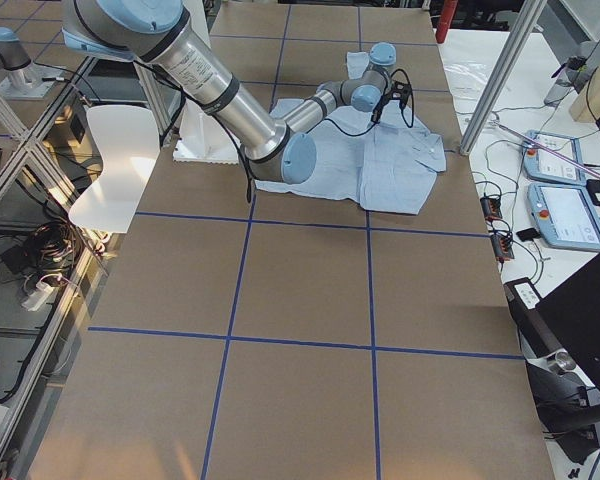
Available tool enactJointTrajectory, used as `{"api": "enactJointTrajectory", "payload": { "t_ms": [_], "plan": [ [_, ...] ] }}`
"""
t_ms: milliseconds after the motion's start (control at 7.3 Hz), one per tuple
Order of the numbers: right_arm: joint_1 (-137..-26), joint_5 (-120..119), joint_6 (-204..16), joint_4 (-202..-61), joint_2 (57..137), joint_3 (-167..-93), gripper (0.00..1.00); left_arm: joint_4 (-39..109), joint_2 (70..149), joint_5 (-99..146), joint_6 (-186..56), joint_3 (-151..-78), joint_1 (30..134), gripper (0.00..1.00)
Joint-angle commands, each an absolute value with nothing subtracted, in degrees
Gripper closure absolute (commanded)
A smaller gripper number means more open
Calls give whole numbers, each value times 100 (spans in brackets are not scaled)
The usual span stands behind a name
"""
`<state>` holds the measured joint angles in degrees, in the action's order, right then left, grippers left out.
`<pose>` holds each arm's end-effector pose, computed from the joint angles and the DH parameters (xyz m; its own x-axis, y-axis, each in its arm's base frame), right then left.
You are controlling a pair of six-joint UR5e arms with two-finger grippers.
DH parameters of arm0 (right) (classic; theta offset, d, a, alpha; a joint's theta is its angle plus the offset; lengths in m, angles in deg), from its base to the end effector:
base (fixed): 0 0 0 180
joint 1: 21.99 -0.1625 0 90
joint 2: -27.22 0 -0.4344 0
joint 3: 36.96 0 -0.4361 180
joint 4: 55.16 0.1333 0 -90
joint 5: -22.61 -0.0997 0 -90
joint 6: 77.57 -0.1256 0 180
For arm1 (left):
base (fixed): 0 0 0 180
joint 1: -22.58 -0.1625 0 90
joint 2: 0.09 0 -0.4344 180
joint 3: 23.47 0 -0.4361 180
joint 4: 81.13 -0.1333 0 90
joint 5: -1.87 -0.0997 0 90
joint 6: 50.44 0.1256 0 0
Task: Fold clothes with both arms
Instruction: 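Carry the sleeve across the shirt front toward the collar with the right gripper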
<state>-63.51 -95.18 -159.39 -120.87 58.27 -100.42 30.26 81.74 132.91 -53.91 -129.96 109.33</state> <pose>-0.6153 -0.6446 0.1305 0.4488 0.2292 0.8637 -0.2332 0.9631 -0.1344 -0.0222 -0.5054 0.5623 0.7362 0.3145 -0.5992 -0.0047 0.8878 0.4602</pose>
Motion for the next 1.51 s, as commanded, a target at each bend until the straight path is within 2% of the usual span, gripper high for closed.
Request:
{"api": "enactJointTrajectory", "payload": {
  "t_ms": [0,411,822,958,1095,1369],
  "plan": [
    [-6251,-9394,-16044,-12064,5711,-9989,100,3032,8174,13292,-5387,-13000,10933,0],
    [-6181,-9262,-16430,-11706,5535,-9595,100,3023,8174,13301,-5387,-13026,10924,0],
    [-6005,-9060,-16536,-11695,5534,-9532,100,3023,8191,13292,-5387,-12913,10741,0],
    [-5953,-9034,-16598,-11695,5543,-9532,28,3023,8226,13292,-5387,-12790,10409,0],
    [-5874,-8868,-16607,-11695,5482,-9532,8,3040,8322,13292,-5605,-12493,10293,0],
    [-5873,-8858,-16816,-11730,5429,-9672,2,3285,8909,13283,-6498,-11720,9933,2]
  ]
}}
